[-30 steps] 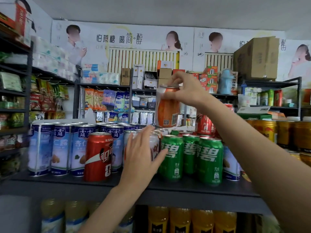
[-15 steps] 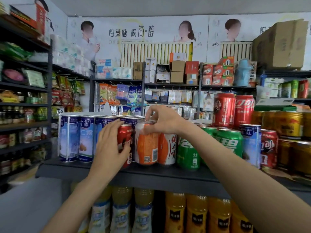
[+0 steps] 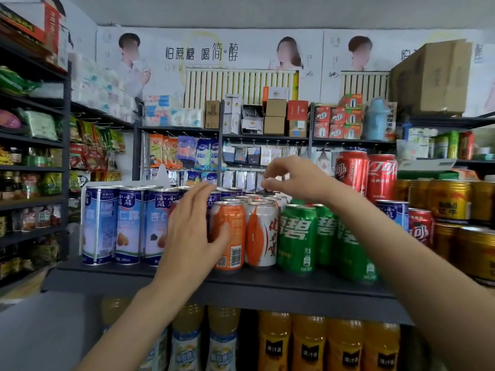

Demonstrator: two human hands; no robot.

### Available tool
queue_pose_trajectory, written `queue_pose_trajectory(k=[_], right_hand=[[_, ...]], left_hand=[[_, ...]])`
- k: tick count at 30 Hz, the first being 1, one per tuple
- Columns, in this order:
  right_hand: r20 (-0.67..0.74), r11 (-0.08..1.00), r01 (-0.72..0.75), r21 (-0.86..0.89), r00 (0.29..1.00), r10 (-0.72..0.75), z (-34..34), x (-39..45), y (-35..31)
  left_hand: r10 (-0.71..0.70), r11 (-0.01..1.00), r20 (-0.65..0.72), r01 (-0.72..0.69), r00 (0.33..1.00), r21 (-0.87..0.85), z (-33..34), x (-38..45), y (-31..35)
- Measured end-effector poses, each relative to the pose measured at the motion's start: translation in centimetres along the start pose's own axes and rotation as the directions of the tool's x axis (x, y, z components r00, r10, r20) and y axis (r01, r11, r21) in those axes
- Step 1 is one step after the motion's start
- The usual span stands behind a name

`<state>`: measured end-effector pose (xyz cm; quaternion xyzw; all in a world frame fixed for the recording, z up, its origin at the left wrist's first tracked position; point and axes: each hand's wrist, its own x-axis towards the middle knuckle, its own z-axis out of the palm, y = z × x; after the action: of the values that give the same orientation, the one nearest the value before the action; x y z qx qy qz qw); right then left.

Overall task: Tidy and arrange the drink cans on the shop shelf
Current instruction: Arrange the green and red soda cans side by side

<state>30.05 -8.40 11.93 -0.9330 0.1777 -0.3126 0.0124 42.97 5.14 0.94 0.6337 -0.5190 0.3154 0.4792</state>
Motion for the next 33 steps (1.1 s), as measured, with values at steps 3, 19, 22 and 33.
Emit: queue_pose_trajectory(k=[3, 19, 22, 33], right_hand=[[0.276, 0.983, -0.124, -0.139, 0.948, 0.159, -2.5, -0.9, 2.8], [0.317, 0.977, -0.187, -0.106, 0.925, 0.211, 1.3, 0.1, 6.0], [0.372, 0.975, -0.175, -0.137, 0.903, 0.214, 0.6, 0.7, 6.2], [0.418, 0.904, -0.236, -0.357, 0.825, 0.380, -2.9, -1.6, 7.7]], left_hand=[[0.063, 0.997, 0.094, -0.066, 0.994, 0.030, 1.7, 1.2, 2.0], [0.096, 0.913, 0.373, -0.231, 0.923, 0.337, 4.7, 5.2, 3.1], [0.091, 0.925, 0.376, -0.219, 0.922, 0.311, 4.6, 5.4, 3.1], [0.149, 0.894, 0.496, -0.331, 0.855, 0.302, 7.5, 7.5, 6.2]])
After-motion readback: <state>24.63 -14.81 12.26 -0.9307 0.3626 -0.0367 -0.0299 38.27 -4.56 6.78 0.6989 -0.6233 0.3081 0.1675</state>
